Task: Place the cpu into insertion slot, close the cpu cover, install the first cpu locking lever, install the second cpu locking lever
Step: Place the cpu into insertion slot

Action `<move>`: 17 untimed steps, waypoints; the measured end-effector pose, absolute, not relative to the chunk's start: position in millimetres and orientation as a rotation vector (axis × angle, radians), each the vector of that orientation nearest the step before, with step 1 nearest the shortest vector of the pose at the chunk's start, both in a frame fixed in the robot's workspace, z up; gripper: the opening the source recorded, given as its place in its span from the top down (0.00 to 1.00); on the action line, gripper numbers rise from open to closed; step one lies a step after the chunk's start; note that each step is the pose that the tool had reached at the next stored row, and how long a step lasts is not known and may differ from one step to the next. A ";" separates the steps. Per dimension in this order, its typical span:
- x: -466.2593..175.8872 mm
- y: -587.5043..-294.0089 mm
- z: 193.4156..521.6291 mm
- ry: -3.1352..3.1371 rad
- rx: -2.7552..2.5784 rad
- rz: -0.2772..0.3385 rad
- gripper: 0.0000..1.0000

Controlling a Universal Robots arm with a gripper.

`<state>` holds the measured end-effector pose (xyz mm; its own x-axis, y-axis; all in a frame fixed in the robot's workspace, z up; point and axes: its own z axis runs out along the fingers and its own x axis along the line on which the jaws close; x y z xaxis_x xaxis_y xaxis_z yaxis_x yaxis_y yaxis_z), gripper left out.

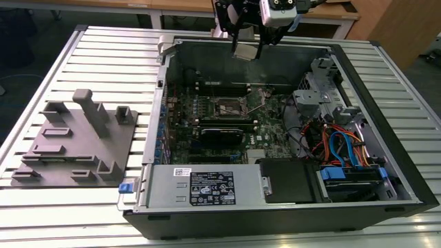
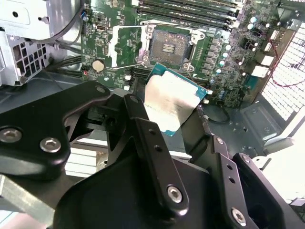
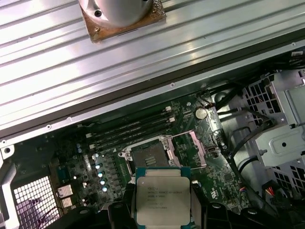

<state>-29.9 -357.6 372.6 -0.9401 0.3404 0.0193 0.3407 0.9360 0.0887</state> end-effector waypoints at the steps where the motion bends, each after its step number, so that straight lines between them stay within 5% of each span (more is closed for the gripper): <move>1: -29.9 -357.6 372.7 -3.087 -0.543 -0.142 0.46; 17: -29.9 -357.7 372.6 -3.079 -0.597 -0.143 0.46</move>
